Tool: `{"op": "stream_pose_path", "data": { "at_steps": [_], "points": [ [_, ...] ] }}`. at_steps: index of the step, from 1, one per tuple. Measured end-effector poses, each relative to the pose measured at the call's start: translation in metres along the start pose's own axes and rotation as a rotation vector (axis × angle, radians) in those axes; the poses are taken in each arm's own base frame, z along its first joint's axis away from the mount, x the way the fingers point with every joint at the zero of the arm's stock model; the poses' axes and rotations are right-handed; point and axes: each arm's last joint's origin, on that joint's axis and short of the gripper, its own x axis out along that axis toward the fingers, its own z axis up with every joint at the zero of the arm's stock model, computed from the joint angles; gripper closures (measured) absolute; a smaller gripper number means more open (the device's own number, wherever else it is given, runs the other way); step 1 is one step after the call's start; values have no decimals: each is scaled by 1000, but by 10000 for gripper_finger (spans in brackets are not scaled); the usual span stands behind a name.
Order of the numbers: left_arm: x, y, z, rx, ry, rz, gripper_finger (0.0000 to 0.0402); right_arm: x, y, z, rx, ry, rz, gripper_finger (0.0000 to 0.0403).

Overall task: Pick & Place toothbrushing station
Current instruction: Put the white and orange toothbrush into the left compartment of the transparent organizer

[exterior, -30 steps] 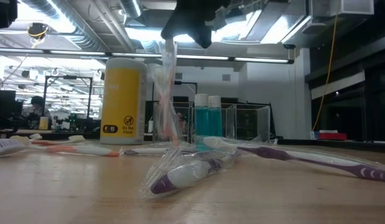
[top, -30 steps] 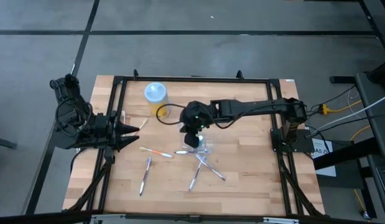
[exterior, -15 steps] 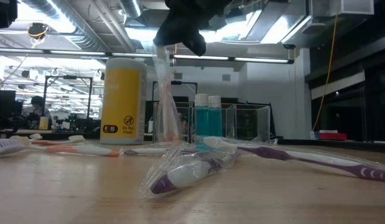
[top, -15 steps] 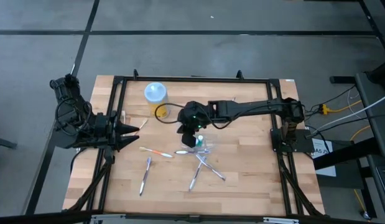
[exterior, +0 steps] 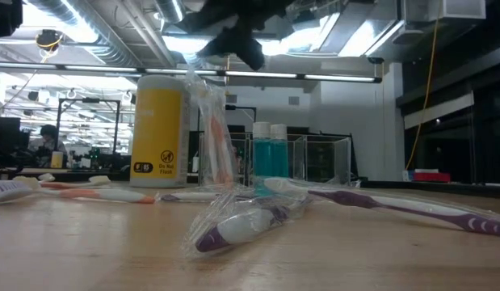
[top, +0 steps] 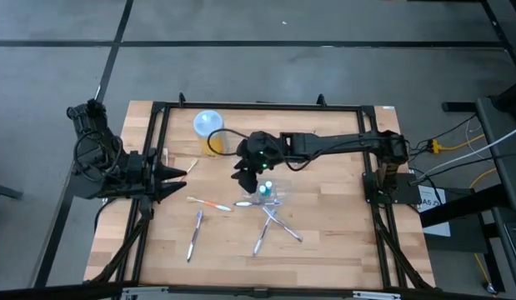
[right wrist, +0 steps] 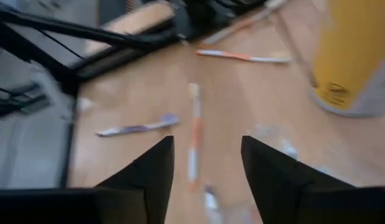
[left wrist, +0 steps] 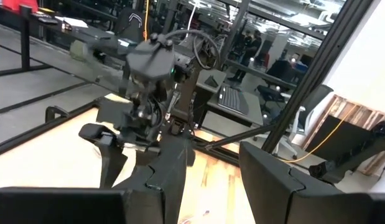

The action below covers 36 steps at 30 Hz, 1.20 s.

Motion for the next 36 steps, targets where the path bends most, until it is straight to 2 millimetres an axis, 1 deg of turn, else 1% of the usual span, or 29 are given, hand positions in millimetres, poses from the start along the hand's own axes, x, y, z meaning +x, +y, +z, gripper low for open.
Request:
{"op": "stream_pose_path", "data": {
  "at_steps": [5, 7, 10, 13, 16, 18, 21, 23, 27, 29, 32, 36],
  "points": [
    [0, 5, -10, -15, 75, -10, 258, -12, 23, -2, 23, 1, 87, 210],
    [0, 9, -18, -56, 140, -6, 258, -17, 36, -4, 27, -7, 117, 212],
    [0, 15, -33, -129, 271, 30, 258, -32, 53, -4, 34, -29, 156, 215],
    [1, 19, -48, -209, 401, 98, 258, -46, 68, -5, 42, -62, 162, 220],
    [3, 17, -63, -273, 503, 172, 258, -61, 80, -5, 48, -102, 162, 224],
    [6, 15, -72, -305, 545, 229, 258, -70, 86, -5, 45, -121, 175, 226],
    [10, 14, -85, -380, 560, 345, 258, -78, 91, -6, 41, -129, 188, 231],
    [15, 15, -94, -453, 586, 456, 258, -83, 94, -5, 36, -138, 197, 234],
    [31, 22, -112, -520, 762, 720, 258, -94, 98, -4, 8, -155, 220, 238],
    [42, 27, -118, -571, 811, 844, 258, -99, 100, -3, -1, -153, 251, 239],
    [60, 30, -122, -685, 779, 927, 258, -110, 105, -4, -23, -152, 298, 239],
    [78, 38, -123, -761, 712, 996, 258, -127, 115, -6, -84, -174, 340, 239]
  ]
}}
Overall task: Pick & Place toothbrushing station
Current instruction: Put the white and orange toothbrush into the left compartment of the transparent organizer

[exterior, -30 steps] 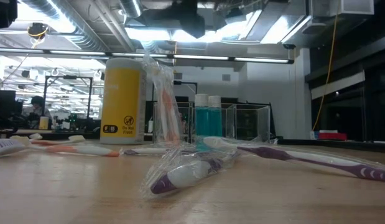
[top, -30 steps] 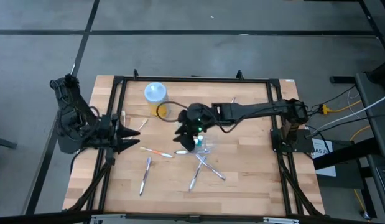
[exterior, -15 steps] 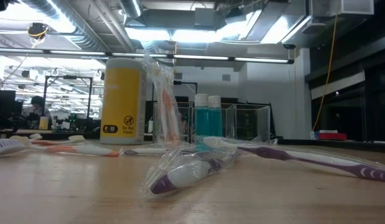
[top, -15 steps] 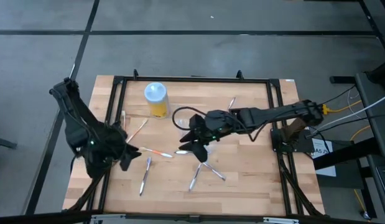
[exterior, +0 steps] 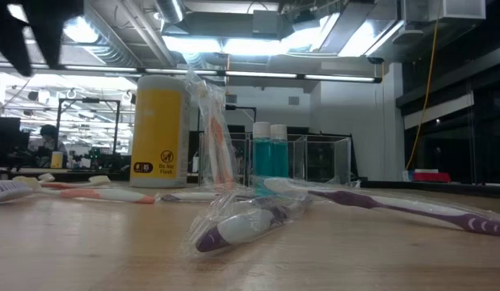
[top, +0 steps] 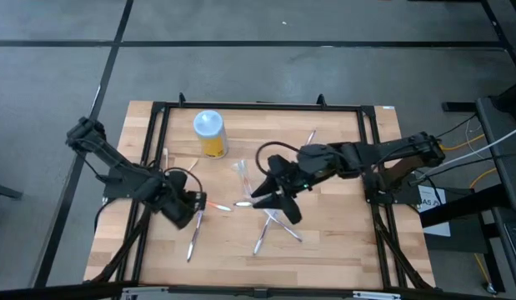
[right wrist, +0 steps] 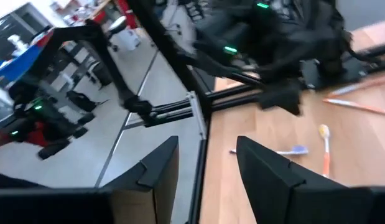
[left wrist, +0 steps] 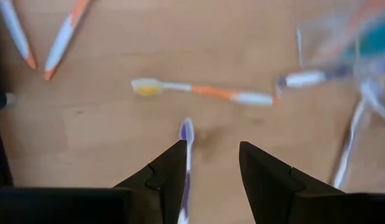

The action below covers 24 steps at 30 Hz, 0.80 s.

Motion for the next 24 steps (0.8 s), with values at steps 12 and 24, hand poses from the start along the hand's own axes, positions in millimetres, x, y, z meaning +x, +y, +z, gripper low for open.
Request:
{"op": "stream_pose_path", "data": {
  "at_steps": [12, 24],
  "points": [
    [39, -24, 26, -156, -51, 186, 273, -13, 35, -10, -111, -21, 40, 239],
    [95, -51, 32, -93, -7, 275, 343, -16, 59, -22, -94, -3, 84, 239]
  ]
}}
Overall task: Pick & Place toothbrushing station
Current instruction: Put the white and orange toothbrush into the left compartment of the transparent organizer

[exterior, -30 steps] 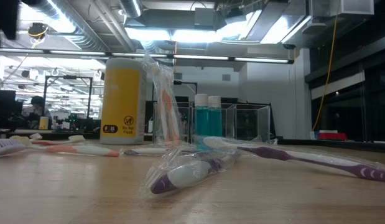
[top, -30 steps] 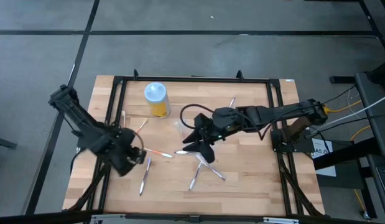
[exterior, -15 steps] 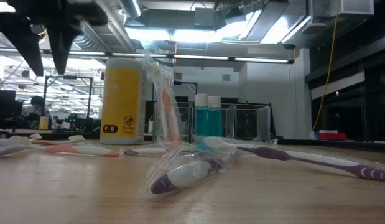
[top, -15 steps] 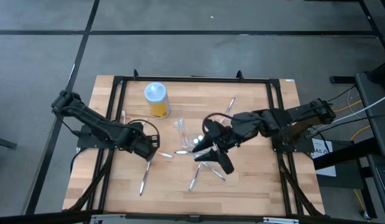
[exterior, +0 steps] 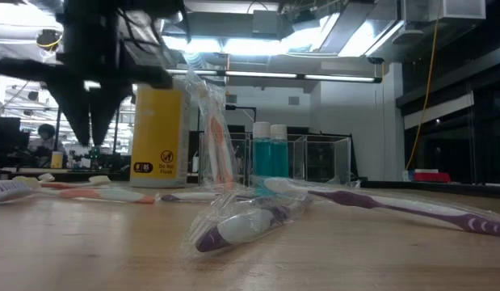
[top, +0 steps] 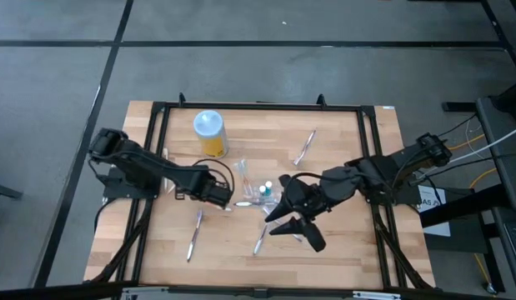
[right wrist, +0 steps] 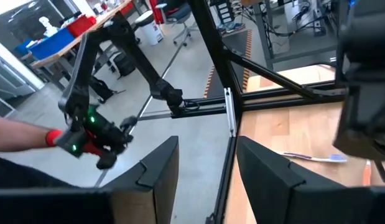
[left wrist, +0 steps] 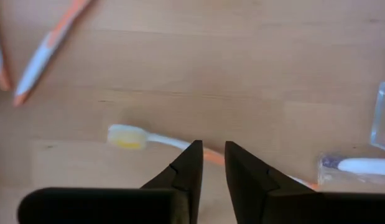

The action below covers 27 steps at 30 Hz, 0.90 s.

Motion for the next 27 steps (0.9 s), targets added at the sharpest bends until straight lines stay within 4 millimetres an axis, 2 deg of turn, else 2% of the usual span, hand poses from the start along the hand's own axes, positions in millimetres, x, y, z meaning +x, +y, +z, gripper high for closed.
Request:
{"op": "stream_pose_path", "data": {
  "at_steps": [5, 15, 23, 27],
  "points": [
    [20, -8, -2, 38, 8, 73, 363, -9, 12, -1, -2, -25, -6, 239],
    [41, -12, -12, 108, 42, 161, 394, -26, 35, -3, -12, -104, -65, 239],
    [52, -21, -31, 173, 93, 84, 397, -27, 42, -7, 1, -116, -83, 239],
    [51, -21, -42, 190, 93, 32, 397, -27, 42, -6, 6, -127, -87, 239]
  ]
}}
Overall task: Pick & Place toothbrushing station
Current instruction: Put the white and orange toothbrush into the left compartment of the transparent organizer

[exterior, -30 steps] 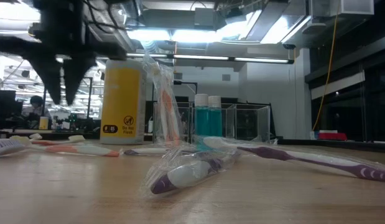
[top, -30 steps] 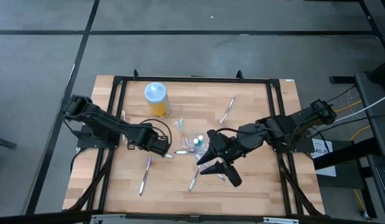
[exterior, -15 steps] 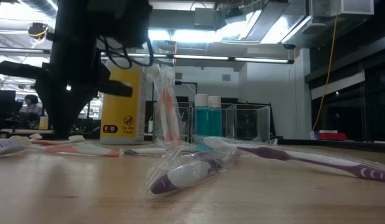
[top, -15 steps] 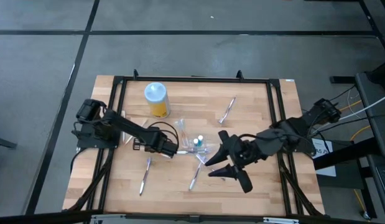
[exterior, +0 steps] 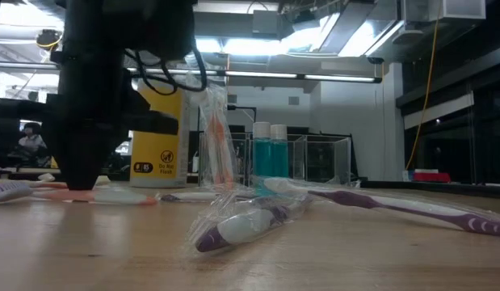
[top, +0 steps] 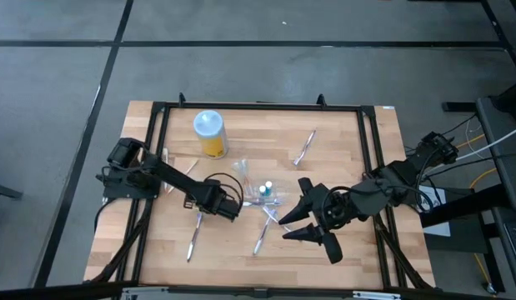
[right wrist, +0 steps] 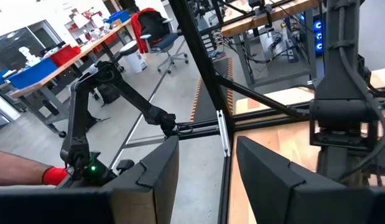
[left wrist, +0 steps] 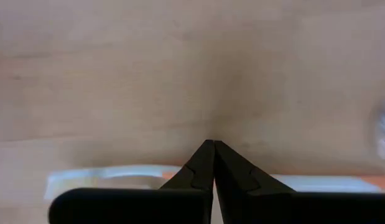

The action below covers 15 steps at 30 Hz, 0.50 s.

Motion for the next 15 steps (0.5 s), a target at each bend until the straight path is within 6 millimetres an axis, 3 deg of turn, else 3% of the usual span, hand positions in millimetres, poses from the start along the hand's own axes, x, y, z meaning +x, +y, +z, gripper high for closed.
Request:
{"op": "stream_pose_path", "data": {
  "at_steps": [15],
  "points": [
    [-13, -9, -74, 216, 107, -336, 400, 0, 1, 3, -16, -31, 3, 239]
  ]
}}
